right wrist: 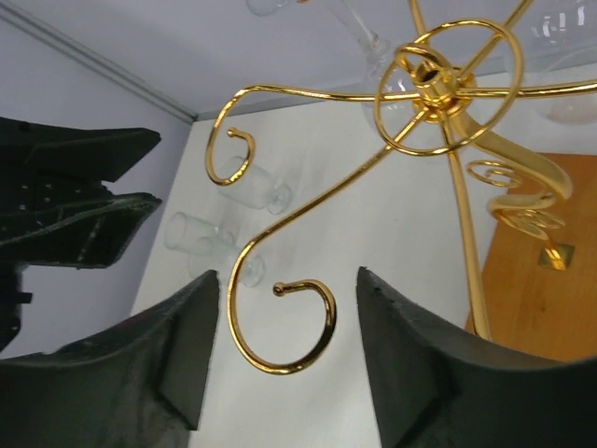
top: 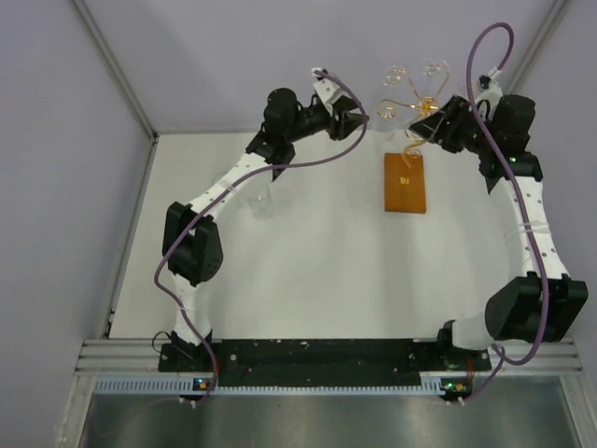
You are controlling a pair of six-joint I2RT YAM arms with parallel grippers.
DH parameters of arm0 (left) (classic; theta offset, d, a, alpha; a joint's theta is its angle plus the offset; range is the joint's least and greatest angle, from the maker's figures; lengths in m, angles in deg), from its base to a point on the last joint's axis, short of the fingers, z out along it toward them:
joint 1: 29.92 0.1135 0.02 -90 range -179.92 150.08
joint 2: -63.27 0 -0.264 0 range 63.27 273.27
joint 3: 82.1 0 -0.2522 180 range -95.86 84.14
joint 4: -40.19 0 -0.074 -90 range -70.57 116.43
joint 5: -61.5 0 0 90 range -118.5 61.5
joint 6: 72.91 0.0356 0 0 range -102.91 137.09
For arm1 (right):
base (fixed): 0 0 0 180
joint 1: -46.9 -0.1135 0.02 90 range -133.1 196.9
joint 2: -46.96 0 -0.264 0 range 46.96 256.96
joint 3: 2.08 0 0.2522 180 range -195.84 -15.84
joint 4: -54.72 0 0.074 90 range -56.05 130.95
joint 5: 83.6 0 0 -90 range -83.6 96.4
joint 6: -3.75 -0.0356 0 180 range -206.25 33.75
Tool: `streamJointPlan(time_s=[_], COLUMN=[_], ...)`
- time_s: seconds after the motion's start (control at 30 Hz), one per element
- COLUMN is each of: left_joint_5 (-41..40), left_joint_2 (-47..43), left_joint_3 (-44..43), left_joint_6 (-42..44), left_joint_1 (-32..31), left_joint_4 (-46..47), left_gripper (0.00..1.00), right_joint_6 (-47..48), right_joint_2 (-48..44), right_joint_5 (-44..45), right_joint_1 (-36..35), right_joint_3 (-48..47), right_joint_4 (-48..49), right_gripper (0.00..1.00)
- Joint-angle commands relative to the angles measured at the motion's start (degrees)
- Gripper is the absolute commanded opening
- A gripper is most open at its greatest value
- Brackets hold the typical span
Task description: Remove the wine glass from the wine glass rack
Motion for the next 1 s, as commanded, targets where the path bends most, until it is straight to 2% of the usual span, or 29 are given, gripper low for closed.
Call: streamJointPlan(time_s=[0.0, 0.1, 0.27, 0.33, 0.37, 0.6, 0.7, 0.97], left_joint_5=[-1.3, -1.2, -1.4, -2.1, -2.2, -1.3, -2.1, -3.5], left_joint_2=[1.1, 0.9, 0.6, 0.7, 0.6, -1.8, -4.8, -13.2], left_joint_3=[-2.7, -2.0, -1.3, -1.2, -1.4, 0.4, 3.6, 14.9], left_joint_6=[0.2, 1.5, 1.6, 2.0, 2.2, 1.9, 1.3, 6.0], left_joint_1=[-2.1, -3.1, -3.9, -4.1, -4.2, -4.2, -4.3, -4.0], left_joint_4=[-0.7, -1.6, -1.8, -1.8, -1.8, -2.0, -2.4, -2.9], left_gripper=[0.50, 0.50, 0.50, 0.51, 0.51, 0.50, 0.57, 0.65], right_joint_6=[-8.9, -13.8, -17.5, -18.2, -18.3, -21.6, -22.7, -26.2], right_joint_2=[1.6, 2.5, 2.1, 1.5, 1.1, -0.7, -1.1, -3.7], right_joint_5=[-7.9, -12.4, -14.1, -14.4, -14.6, -18.8, -20.4, -25.2], right_joint_1=[0.5, 0.8, 1.3, 1.6, 1.7, 3.3, 4.3, 6.7], right_joint_3=[0.2, 0.3, 1.1, 1.8, 2.1, 3.4, 4.4, 7.5], right_joint_4=[8.7, 12.3, 13.8, 14.0, 14.3, 18.2, 20.7, 25.2], right_gripper=[0.52, 0.35, 0.16, 0.03, 0.00, 0.00, 0.00, 0.00])
